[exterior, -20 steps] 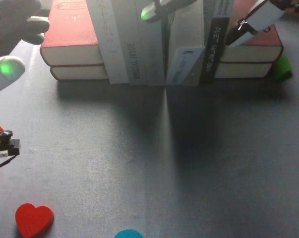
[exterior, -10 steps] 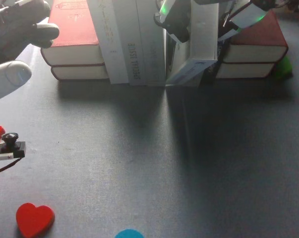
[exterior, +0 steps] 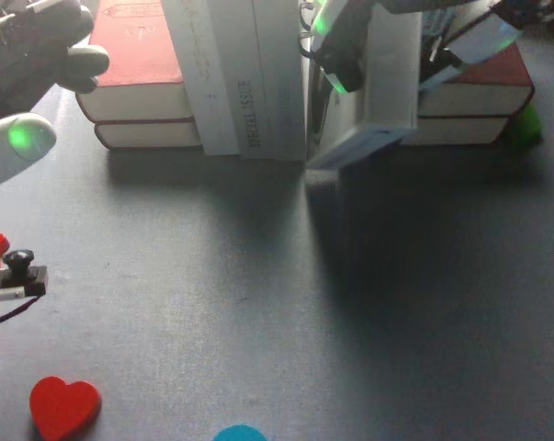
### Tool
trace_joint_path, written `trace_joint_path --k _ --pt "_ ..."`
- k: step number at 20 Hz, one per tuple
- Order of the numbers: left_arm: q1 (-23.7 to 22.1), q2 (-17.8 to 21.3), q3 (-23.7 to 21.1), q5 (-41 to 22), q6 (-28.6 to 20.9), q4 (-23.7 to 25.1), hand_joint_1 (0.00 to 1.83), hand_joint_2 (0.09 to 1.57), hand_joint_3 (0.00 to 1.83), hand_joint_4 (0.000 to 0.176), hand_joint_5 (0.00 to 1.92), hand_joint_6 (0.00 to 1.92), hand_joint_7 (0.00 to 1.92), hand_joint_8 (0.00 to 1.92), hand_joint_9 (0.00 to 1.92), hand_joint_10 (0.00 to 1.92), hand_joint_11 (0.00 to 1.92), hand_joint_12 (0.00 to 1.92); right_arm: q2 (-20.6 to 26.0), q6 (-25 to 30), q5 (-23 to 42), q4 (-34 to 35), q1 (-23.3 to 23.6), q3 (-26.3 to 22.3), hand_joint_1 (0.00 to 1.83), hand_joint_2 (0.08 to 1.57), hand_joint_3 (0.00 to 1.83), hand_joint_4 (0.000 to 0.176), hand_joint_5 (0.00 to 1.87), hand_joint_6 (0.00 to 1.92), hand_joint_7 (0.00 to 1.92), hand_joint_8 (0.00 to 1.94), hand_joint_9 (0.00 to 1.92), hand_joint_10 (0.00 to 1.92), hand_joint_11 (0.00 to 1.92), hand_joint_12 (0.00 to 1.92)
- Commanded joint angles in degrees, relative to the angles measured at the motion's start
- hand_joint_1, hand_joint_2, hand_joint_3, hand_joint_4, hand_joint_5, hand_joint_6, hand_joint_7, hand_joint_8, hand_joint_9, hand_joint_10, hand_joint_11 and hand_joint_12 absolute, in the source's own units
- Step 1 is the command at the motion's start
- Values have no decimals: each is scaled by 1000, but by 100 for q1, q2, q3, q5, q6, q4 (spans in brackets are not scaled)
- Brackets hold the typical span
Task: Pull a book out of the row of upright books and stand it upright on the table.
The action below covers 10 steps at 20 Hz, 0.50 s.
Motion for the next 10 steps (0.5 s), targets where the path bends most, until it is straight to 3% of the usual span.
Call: trace_joint_path --k 1,2,3,4,5,6,7,10 --pt "-24 10 -21 -666 -57 -196 934 1079 2 97 529 4 397 0 428 471 83 1332 133 118 0 460 221 -71 1256 1200 8 0 848 962 820 1481 975 1694 919 1851" --pt "-15 11 -32 -667 -57 -206 961 1070 0 91 545 10 419 9 445 474 84 1338 303 145 56 490 379 -189 1319 1242 3 0 736 979 761 1503 701 1678 739 1847" --pt "-13 10 -37 -667 -57 -207 956 1075 0 89 544 7 425 6 444 470 74 1361 424 148 88 520 499 -273 1328 1261 1 0 692 999 733 1524 629 1695 687 1850" --pt "-13 9 -40 -667 -57 -207 941 1080 1 88 534 1 429 1 437 477 54 1389 520 148 118 564 587 -345 1331 1266 0 0 681 1005 725 1530 611 1701 673 1852" --pt "-6 6 -44 -667 -57 -206 936 1074 0 89 529 0 434 4 433 477 56 1389 634 115 165 679 678 -433 1344 1231 0 0 793 923 771 1475 666 1624 679 1853" --pt "0 6 -48 -667 -57 -207 914 1066 0 93 498 0 405 0 420 479 55 1385 716 1 181 818 718 -501 1333 1262 0 0 692 991 732 1519 618 1690 676 1849" --pt "0 6 -50 -667 -57 -208 913 1064 0 95 496 0 399 0 417 480 50 1382 750 -101 183 940 719 -531 1344 1230 0 0 795 920 772 1473 668 1621 680 1852" --pt "0 5 -61 -667 -57 -206 922 1064 0 93 500 1 391 0 426 451 83 1341 741 -131 252 1142 692 -520 1333 1262 0 0 692 991 733 1519 618 1690 676 1849"
